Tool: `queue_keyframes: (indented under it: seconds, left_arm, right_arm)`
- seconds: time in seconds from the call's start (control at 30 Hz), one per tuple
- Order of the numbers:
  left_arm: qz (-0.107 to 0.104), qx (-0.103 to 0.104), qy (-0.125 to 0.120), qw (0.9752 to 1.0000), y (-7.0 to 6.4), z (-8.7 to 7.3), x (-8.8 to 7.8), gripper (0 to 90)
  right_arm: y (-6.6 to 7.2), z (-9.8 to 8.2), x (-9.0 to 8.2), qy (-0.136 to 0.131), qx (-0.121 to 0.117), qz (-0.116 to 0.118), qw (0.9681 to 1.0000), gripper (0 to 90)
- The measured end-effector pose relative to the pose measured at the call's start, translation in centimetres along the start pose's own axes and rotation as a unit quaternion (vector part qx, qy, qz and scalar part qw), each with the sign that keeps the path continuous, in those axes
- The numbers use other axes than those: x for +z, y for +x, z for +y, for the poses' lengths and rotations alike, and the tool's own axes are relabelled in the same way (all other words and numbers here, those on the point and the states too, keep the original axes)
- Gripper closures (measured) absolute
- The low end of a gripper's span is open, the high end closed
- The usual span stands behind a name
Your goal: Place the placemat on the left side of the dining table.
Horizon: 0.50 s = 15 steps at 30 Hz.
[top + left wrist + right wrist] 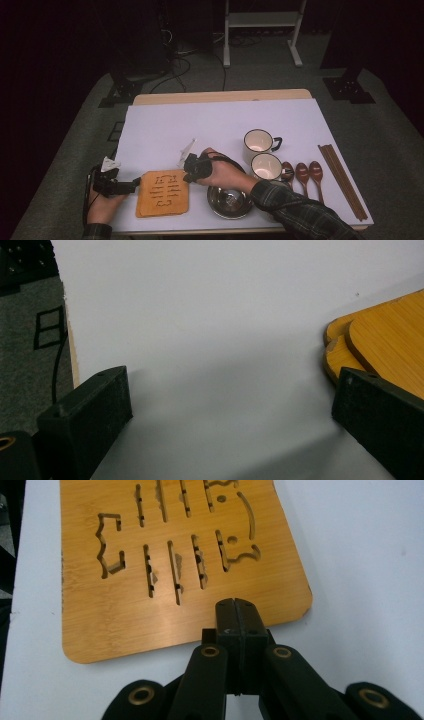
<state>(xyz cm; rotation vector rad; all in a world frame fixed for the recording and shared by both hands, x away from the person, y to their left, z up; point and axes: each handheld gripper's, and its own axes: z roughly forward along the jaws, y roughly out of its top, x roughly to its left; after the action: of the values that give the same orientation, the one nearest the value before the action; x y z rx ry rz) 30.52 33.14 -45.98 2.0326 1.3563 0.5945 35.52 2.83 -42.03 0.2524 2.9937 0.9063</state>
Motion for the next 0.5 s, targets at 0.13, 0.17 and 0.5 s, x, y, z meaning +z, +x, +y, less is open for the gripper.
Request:
queue_keyframes:
  seconds: [0.13,0.17,0.5]
  left_arm:
    - [0.0,0.0,0.0,1.0,0.0,0.0,0.0,1.1]
    - [0.0,0.0,0.0,1.0,0.0,0.0,0.0,1.1]
    - [-0.001,0.0,0.0,1.0,0.01,0.0,0.0,1.1]
  right_arm:
    - [0.17,0.42,0.22,0.001,-0.006,0.003,1.0,89.7]
    - [0.28,0.5,0.25,0.005,-0.002,0.004,1.0,89.7]
    - [0.58,0.82,0.86,0.016,-0.012,0.001,0.9998,89.8]
